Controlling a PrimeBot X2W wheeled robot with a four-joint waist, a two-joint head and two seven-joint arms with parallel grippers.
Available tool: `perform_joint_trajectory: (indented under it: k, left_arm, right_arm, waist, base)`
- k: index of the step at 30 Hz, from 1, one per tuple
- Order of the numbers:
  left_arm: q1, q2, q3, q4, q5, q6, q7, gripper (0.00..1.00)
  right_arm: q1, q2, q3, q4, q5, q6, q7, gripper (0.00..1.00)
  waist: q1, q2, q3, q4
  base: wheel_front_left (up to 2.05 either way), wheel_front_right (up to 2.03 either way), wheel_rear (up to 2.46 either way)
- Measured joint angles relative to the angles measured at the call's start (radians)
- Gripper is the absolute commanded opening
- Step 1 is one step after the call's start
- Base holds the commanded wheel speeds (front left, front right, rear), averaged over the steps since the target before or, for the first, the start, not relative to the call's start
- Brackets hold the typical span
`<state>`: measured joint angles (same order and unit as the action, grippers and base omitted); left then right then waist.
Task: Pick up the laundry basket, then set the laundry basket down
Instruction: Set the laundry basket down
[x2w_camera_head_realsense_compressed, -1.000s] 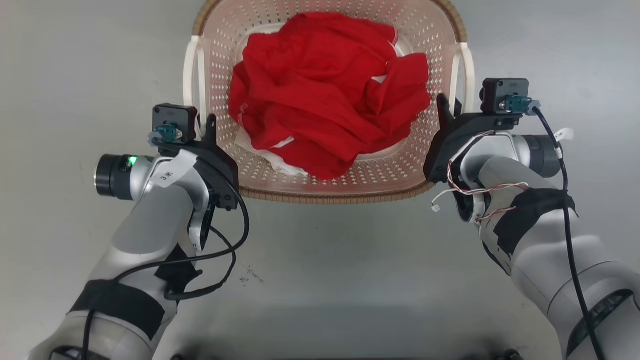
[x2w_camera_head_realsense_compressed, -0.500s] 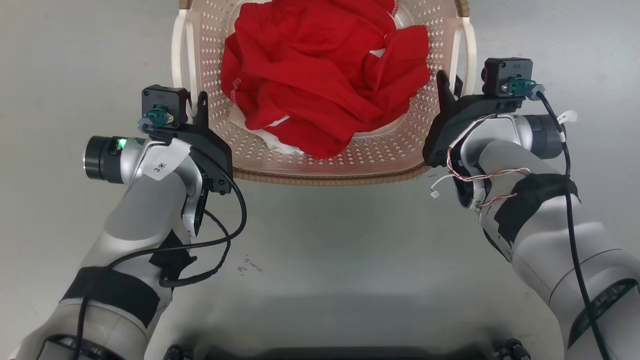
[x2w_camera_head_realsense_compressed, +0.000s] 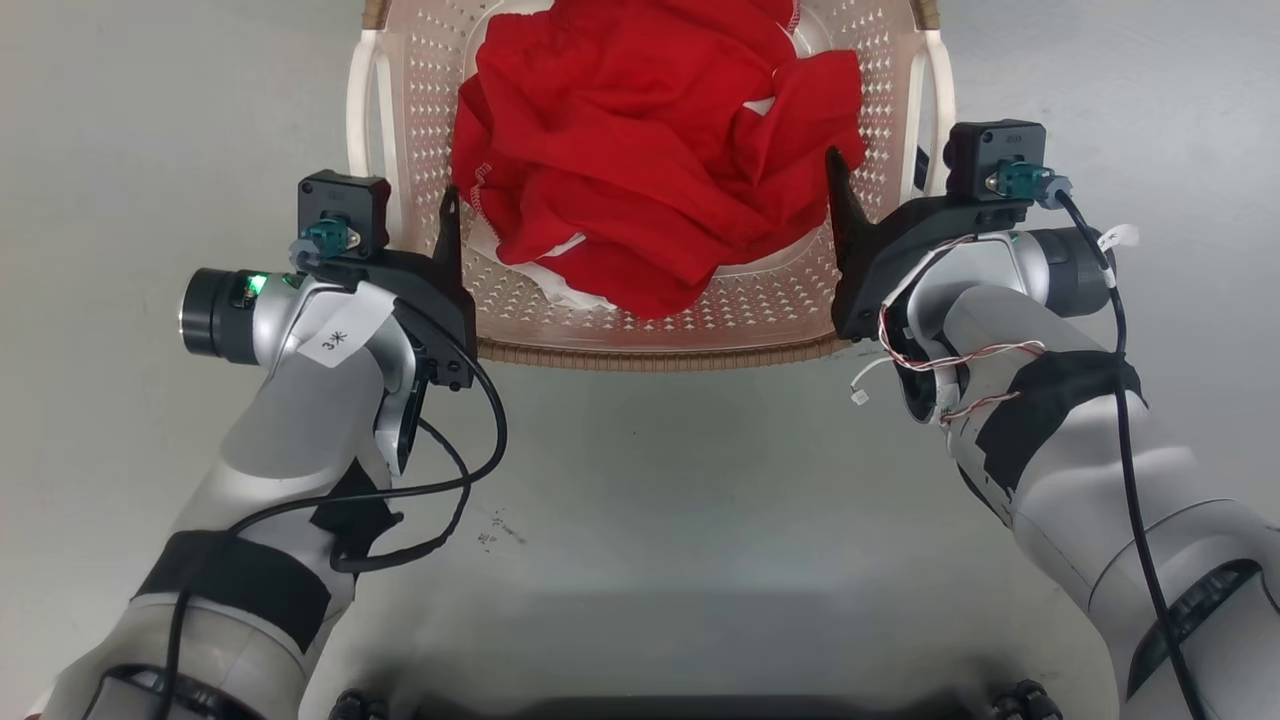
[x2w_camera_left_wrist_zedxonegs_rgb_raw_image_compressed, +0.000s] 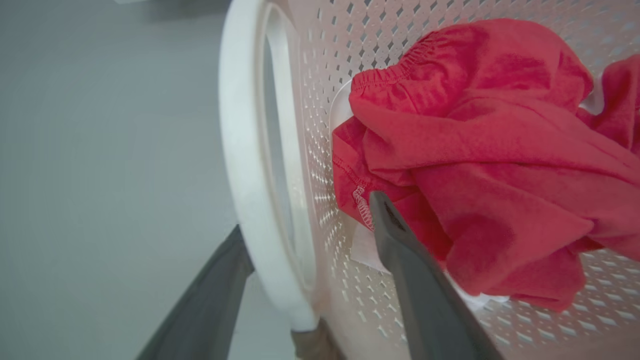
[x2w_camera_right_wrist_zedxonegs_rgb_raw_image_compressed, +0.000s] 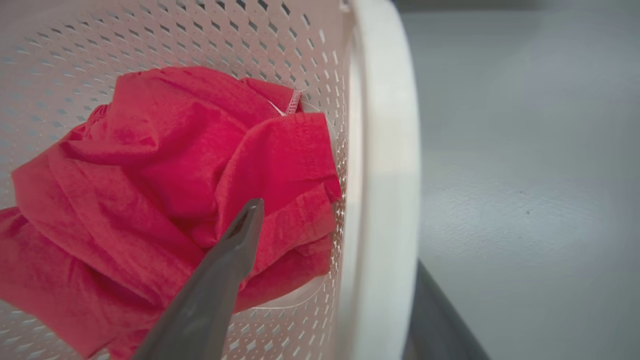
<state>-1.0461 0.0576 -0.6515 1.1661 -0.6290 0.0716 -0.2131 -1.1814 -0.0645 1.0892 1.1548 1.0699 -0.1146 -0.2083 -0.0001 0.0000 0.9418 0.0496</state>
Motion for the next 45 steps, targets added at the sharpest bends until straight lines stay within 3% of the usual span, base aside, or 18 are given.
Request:
perform_joint_trajectory:
  k: [20,35,45]
  left_arm:
    - [0.003,0.006,0.02,0.04,-0.002,-0.003,-0.028,1.0]
    - [0.095,0.008,0.065,-0.008,-0.032,-0.038,-0.037,1.0]
    - [0.222,0.027,0.112,-0.103,-0.037,-0.036,-0.037,1.0]
  right_arm:
    - [0.001,0.0,-0.006,0.048,-0.004,0.012,-0.023,1.0]
    - [0.056,0.0,-0.041,0.063,0.013,0.071,-0.041,1.0]
    - [0.142,0.001,-0.089,0.021,0.013,0.08,-0.041,1.0]
  waist:
    - [0.0,0.0,-0.112,-0.011]
    - [0.0001,-0.0001,-0.313,-0.021]
    - [0.0001,-0.0001,-0.444,-0.024]
  base:
    - [0.0,0.0,0.0]
    - [0.0,0.0,0.0]
    - [0.0,0.0,0.0]
